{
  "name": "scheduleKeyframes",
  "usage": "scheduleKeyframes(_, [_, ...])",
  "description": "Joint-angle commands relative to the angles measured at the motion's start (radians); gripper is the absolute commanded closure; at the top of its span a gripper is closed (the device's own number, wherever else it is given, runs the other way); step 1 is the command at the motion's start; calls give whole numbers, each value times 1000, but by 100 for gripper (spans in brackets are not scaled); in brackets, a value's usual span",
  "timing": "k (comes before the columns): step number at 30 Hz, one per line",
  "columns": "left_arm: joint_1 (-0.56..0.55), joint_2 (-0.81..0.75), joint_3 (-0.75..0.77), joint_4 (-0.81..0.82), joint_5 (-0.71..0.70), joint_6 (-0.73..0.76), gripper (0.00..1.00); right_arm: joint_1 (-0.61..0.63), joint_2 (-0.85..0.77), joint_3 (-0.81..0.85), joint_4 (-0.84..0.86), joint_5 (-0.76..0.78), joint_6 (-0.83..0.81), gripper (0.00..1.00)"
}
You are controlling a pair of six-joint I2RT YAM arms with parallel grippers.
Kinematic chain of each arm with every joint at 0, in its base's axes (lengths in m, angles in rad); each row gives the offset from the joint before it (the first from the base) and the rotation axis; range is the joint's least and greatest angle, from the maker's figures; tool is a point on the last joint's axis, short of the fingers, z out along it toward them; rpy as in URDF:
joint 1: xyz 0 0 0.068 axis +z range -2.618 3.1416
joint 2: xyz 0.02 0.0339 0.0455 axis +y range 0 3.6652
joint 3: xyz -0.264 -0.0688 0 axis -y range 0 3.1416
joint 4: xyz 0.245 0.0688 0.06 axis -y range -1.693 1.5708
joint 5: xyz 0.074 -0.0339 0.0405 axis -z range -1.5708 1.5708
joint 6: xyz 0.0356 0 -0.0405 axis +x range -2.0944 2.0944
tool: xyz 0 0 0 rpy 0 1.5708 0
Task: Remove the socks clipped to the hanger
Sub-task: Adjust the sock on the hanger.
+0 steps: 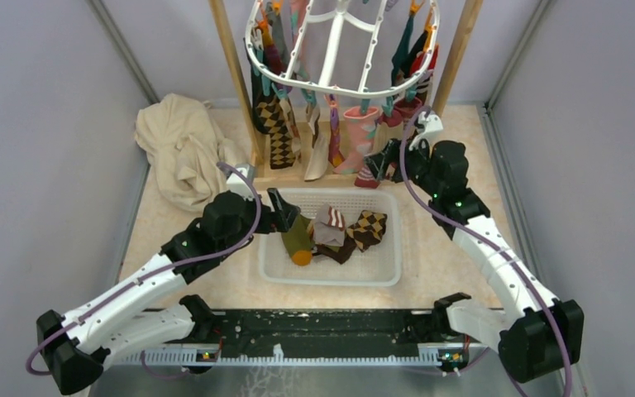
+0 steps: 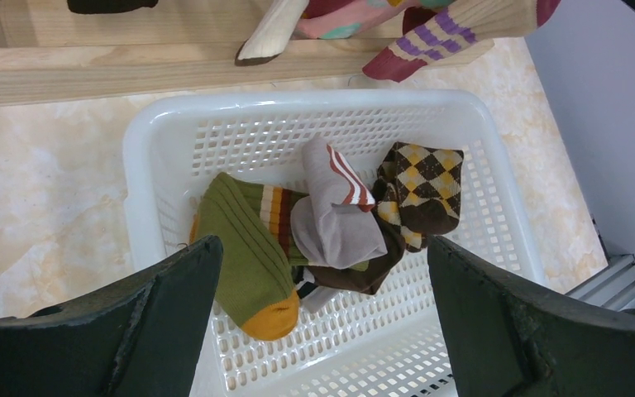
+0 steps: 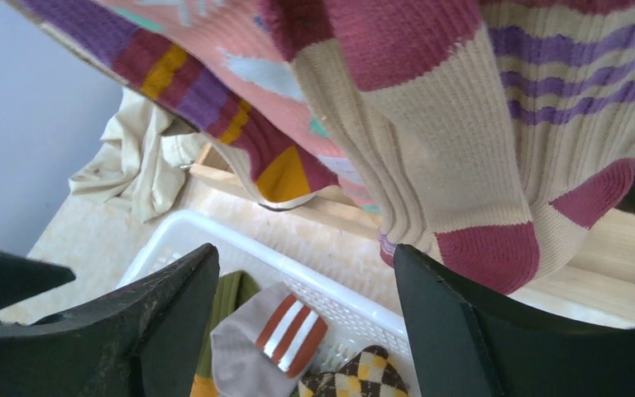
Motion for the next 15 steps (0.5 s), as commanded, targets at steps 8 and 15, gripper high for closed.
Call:
scheduleKeyframes(8, [2,20,5,57,51,-10,1,14,-15,-25,96,-141,67,17])
scheduleKeyframes(15, [2,15,-1,63,50,-7,1,18,107,-12,204,-121,85,18])
